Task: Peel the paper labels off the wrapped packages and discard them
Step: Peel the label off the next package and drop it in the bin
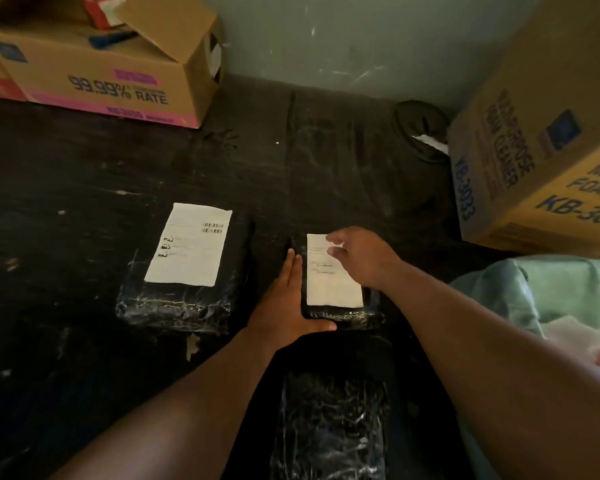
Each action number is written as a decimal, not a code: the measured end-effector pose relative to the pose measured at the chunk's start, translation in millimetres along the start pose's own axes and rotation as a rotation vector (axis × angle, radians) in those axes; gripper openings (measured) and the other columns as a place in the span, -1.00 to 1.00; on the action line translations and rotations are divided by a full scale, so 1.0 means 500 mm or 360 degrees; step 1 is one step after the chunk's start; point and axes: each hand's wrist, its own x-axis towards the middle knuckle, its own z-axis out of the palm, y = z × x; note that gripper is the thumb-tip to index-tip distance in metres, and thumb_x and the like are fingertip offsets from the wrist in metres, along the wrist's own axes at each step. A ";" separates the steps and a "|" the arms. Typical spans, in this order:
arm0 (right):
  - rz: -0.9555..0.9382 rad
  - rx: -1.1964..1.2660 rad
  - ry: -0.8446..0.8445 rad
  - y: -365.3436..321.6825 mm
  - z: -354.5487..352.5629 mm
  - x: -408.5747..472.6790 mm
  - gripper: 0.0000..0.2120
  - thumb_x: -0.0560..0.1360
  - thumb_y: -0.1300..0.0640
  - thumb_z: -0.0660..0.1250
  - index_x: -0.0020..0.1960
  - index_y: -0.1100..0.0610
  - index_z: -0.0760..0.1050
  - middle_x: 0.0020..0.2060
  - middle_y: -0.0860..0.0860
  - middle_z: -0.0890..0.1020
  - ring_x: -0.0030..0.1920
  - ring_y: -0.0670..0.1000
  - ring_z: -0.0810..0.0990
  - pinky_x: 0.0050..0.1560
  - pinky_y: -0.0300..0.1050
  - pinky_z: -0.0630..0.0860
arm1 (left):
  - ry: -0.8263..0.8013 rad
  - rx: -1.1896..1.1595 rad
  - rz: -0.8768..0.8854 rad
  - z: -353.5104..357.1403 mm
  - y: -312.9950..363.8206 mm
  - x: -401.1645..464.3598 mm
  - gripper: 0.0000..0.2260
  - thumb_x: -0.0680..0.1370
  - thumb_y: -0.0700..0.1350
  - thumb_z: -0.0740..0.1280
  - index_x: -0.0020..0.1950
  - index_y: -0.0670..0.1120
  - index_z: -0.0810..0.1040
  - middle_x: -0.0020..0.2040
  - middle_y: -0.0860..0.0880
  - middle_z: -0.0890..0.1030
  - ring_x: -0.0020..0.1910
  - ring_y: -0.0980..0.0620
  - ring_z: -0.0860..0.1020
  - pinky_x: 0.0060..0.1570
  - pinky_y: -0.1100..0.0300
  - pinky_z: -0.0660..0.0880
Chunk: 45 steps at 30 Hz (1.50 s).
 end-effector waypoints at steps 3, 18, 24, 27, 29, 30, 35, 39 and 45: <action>-0.0026 -0.0064 -0.0002 0.010 0.008 0.065 -0.67 0.62 0.03 0.26 0.37 0.00 0.48 0.33 0.03 0.51 0.32 0.07 0.47 0.33 -0.01 0.39 | -0.0006 0.0000 0.0044 -0.004 -0.010 0.011 0.26 0.26 0.32 0.56 0.64 0.00 -0.24 0.57 0.21 -0.40 0.57 0.17 -0.13 0.57 0.02 -0.03; 0.0135 0.0078 -0.0085 0.010 0.038 0.165 -0.89 0.55 0.07 0.38 0.06 0.02 0.62 -0.02 -0.03 0.64 0.01 -0.03 0.59 -0.04 -0.15 0.47 | 0.0065 0.0005 0.0048 0.014 -0.027 0.022 0.27 0.23 0.38 0.53 0.64 0.01 -0.22 0.57 0.25 -0.39 0.60 0.14 -0.17 0.55 0.06 -0.19; 0.0089 0.0136 -0.0108 0.005 0.031 0.160 -0.82 0.55 0.11 0.38 0.15 0.03 0.59 0.02 -0.04 0.62 0.04 -0.05 0.57 0.03 -0.16 0.46 | 0.0035 0.0005 0.0025 0.011 -0.021 0.019 0.27 0.23 0.38 0.54 0.63 0.02 -0.23 0.56 0.24 -0.41 0.61 0.09 -0.17 0.58 0.01 -0.15; 0.0100 0.0092 -0.0124 -0.001 0.030 0.165 -0.83 0.56 0.11 0.36 0.14 0.04 0.62 0.04 -0.02 0.65 -0.01 -0.06 0.56 0.01 -0.16 0.46 | 0.0040 0.0008 0.0026 0.008 -0.021 0.019 0.27 0.24 0.37 0.54 0.63 0.01 -0.23 0.56 0.24 -0.41 0.61 0.12 -0.19 0.57 0.02 -0.16; 0.0125 0.0117 -0.0102 -0.003 0.033 0.168 -0.88 0.56 0.12 0.35 0.05 0.05 0.65 -0.02 -0.02 0.65 -0.10 -0.09 0.55 -0.06 -0.18 0.46 | 0.0040 0.0005 0.0035 0.008 -0.021 0.019 0.26 0.24 0.37 0.54 0.64 0.01 -0.23 0.57 0.24 -0.40 0.60 0.15 -0.20 0.57 0.04 -0.17; 0.0130 0.0131 -0.0086 -0.003 0.034 0.168 -0.89 0.57 0.14 0.34 0.01 0.05 0.65 -0.06 -0.03 0.64 -0.16 -0.11 0.54 -0.10 -0.21 0.45 | 0.0041 0.0009 0.0038 0.008 -0.021 0.019 0.26 0.25 0.37 0.54 0.64 0.01 -0.23 0.57 0.23 -0.40 0.59 0.16 -0.21 0.57 0.05 -0.18; 0.0068 0.0214 -0.0032 0.007 0.039 0.160 -0.85 0.60 0.16 0.28 -0.07 0.00 0.59 -0.14 -0.06 0.60 -0.19 -0.10 0.55 -0.32 -0.28 0.40 | 0.0052 0.0025 0.0030 0.009 -0.023 0.018 0.26 0.25 0.38 0.53 0.64 0.01 -0.23 0.56 0.24 -0.41 0.56 0.20 -0.22 0.55 0.07 -0.20; 0.0023 0.0291 -0.0088 0.014 0.018 0.155 -0.80 0.60 0.20 0.27 0.14 0.01 0.60 -0.04 -0.06 0.64 -0.05 -0.08 0.59 -0.20 -0.31 0.43 | 0.0059 0.0022 0.0040 0.012 -0.025 0.019 0.26 0.24 0.39 0.52 0.64 0.01 -0.21 0.58 0.23 -0.39 0.60 0.15 -0.18 0.56 0.06 -0.18; 0.0058 -0.0137 -0.0314 0.008 -0.003 0.156 -0.71 0.61 0.20 0.26 0.30 0.08 0.55 0.21 0.06 0.61 0.15 0.03 0.58 0.11 -0.12 0.48 | 0.0056 0.0000 0.0045 0.013 -0.026 0.018 0.26 0.24 0.37 0.54 0.64 0.00 -0.21 0.59 0.21 -0.36 0.61 0.12 -0.18 0.57 0.02 -0.16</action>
